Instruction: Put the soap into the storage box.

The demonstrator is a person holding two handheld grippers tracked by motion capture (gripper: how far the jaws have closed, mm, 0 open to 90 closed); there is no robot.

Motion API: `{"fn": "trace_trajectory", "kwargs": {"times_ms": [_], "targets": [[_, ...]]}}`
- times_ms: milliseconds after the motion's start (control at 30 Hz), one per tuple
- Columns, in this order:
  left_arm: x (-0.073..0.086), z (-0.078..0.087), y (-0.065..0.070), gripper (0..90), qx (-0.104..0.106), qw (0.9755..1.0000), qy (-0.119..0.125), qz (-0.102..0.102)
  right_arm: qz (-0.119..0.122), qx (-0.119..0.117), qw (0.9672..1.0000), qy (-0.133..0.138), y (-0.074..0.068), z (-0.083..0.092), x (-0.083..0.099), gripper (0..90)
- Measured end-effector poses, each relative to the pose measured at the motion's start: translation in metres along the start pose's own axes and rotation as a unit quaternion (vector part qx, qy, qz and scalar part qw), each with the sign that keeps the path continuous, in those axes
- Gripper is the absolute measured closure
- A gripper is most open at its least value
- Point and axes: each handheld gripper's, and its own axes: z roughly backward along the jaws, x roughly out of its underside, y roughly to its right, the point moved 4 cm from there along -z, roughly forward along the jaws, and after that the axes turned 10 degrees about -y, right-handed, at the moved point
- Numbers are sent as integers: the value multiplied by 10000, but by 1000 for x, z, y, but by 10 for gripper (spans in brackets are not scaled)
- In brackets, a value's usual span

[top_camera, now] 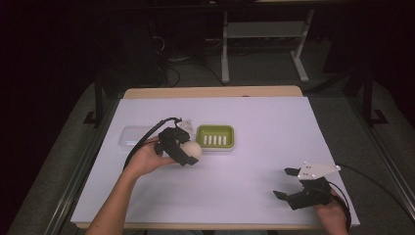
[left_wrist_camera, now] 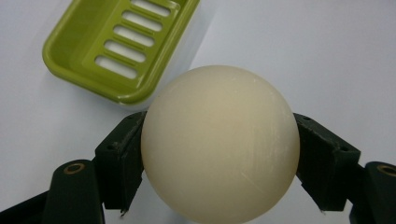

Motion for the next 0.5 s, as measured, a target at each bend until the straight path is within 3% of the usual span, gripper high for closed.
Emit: {"fn": "trace_trajectory", "kwargs": {"times_ms": [500], "targets": [[-16, 1, -14, 252, 28, 10000, 39, 11, -49, 30, 10000, 8, 1, 0, 1, 133]]}}
